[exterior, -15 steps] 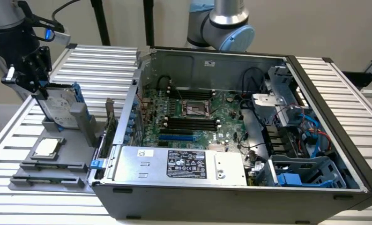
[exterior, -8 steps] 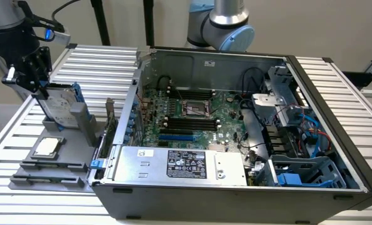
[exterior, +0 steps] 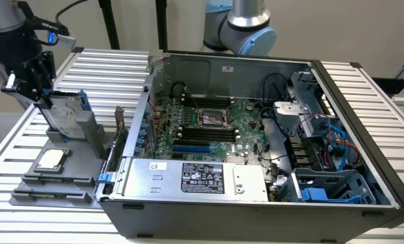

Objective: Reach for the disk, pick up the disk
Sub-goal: 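Pick up the disk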

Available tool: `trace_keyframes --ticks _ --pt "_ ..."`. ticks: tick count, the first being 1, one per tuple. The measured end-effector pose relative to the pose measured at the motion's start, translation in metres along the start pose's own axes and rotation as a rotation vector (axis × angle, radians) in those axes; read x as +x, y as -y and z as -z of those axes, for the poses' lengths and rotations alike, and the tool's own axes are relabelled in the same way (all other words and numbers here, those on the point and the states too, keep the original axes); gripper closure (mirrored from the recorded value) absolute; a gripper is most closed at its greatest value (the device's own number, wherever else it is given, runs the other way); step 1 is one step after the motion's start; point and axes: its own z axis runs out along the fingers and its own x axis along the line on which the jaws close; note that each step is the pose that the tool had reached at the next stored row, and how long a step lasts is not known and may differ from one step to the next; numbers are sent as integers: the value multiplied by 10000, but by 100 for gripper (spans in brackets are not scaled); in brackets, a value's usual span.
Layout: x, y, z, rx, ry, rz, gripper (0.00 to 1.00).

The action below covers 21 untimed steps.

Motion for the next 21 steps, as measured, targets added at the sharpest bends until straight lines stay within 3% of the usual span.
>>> trace_keyframes --ticks 8,21 --pt "20 -1 0 21 31 0 67" --pt "41 0 1 20 32 -1 67"
